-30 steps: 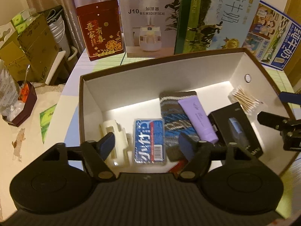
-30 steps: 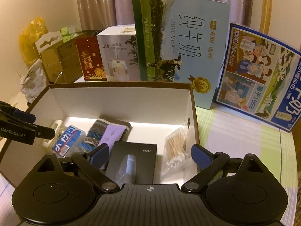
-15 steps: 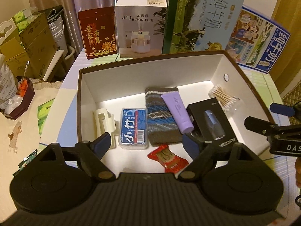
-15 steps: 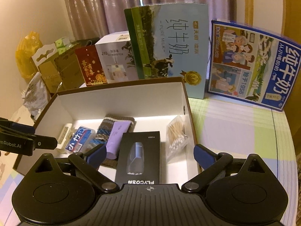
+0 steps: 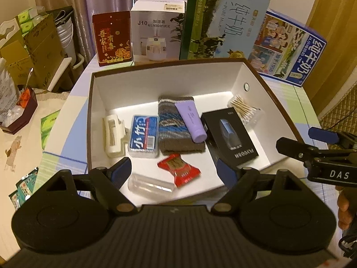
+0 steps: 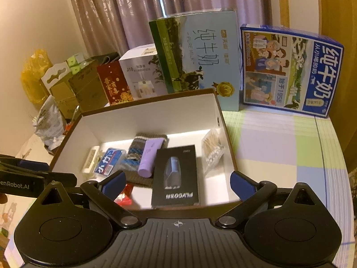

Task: Organize objects
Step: 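Withdraw both tools from the box toward the pill bottle and cable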

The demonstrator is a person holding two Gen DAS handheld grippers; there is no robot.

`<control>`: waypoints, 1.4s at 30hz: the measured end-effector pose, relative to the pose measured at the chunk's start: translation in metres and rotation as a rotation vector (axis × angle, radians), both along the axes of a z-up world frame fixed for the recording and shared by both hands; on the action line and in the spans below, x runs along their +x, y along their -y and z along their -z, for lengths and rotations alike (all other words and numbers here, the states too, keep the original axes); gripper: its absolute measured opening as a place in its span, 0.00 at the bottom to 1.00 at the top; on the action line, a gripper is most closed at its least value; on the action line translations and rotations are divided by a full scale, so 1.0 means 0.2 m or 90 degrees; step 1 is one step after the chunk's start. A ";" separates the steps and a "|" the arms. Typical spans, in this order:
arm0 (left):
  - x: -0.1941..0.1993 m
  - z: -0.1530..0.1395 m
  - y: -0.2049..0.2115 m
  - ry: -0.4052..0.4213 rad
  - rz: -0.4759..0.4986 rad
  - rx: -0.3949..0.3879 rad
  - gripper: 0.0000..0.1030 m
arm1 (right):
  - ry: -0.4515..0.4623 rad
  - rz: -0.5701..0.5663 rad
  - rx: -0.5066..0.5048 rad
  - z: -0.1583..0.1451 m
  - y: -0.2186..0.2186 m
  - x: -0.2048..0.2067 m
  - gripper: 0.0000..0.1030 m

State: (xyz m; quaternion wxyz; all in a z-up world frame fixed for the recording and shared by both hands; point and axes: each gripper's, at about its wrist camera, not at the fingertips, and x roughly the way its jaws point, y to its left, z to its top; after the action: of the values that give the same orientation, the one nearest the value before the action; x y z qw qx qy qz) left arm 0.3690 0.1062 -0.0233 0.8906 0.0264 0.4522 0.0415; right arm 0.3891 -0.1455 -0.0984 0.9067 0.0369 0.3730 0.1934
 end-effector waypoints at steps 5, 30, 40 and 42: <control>-0.09 0.00 0.03 -0.001 -0.002 -0.011 0.78 | -0.006 0.002 0.005 -0.01 0.02 -0.09 0.95; -0.43 0.04 0.18 -0.016 0.011 -0.025 0.78 | -0.042 0.010 0.013 0.01 0.09 -0.46 0.95; -0.50 0.09 0.19 -0.031 0.008 -0.028 0.78 | -0.067 0.004 0.005 0.07 0.10 -0.55 0.95; -0.51 0.10 0.19 -0.035 0.008 -0.029 0.78 | -0.072 0.004 0.003 0.08 0.11 -0.56 0.95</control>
State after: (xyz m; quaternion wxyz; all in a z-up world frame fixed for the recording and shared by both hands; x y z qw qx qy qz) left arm 0.2668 0.0678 -0.0440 0.8785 0.0101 0.4769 0.0249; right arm 0.2779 -0.1668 -0.1149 0.8847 0.0511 0.4229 0.1894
